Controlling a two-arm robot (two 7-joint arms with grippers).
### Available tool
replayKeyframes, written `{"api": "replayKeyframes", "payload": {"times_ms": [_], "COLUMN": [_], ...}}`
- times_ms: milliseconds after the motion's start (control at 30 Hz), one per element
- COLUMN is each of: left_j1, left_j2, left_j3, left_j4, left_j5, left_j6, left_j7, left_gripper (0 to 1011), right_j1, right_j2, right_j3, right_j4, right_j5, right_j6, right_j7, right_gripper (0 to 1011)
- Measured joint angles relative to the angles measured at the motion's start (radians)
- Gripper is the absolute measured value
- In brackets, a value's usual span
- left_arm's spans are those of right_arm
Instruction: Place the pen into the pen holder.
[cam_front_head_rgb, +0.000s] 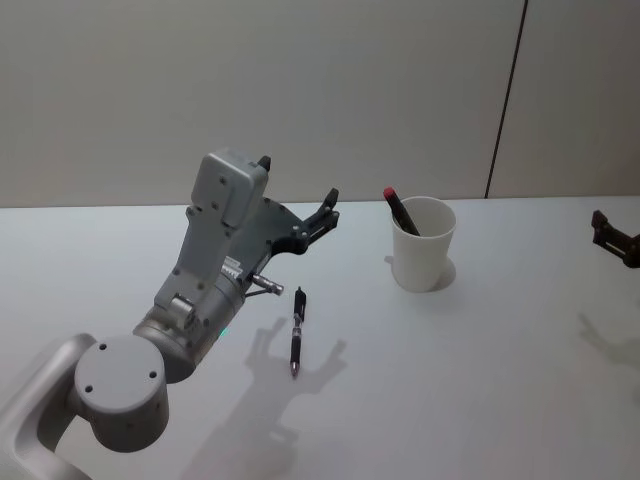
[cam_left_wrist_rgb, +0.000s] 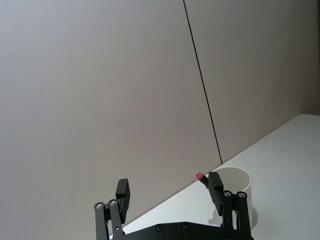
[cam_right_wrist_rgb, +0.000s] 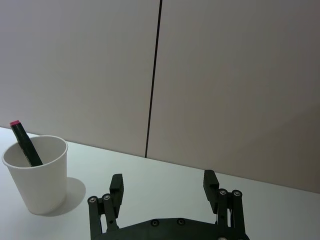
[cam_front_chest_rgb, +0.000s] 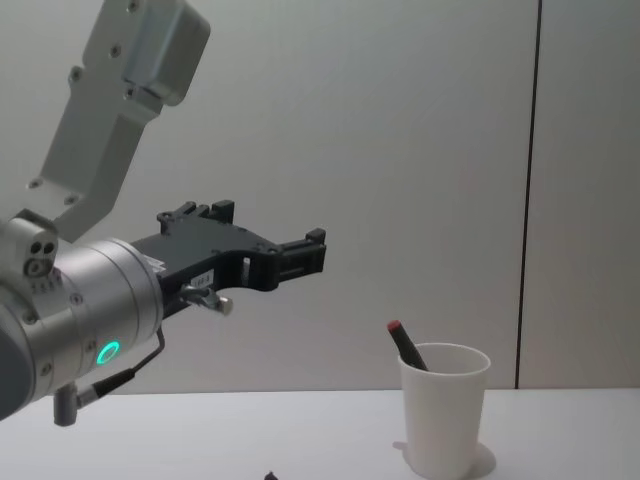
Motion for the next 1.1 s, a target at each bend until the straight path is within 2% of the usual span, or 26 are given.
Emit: {"api": "replayKeyframes", "payload": {"times_ms": [400, 800, 1100], "left_j1": [0.012, 0.037, 0.061], "left_j2": [-0.001, 0.005, 0.004], "left_j3": [-0.005, -0.011, -0.014], "left_j4": [-0.007, -0.029, -0.035], "left_j5": [-0.03, -0.09, -0.149], "left_j6": [0.04, 0.167, 0.225], "left_j7": [0.011, 0.033, 0.066], "left_gripper": [1003, 1003, 1003], "right_j1": [-0.003, -0.004, -0.005], "right_j2": [0.002, 0.003, 0.003], "right_j3": [0.002, 0.003, 0.003], "right_j4": [-0.002, -0.004, -0.004], "right_j5": [0.001, 0.001, 0.001], "right_j6": [0.0, 0.0, 0.0], "right_j7": [0.001, 0.002, 0.002], "right_gripper": [1002, 1002, 1002]}}
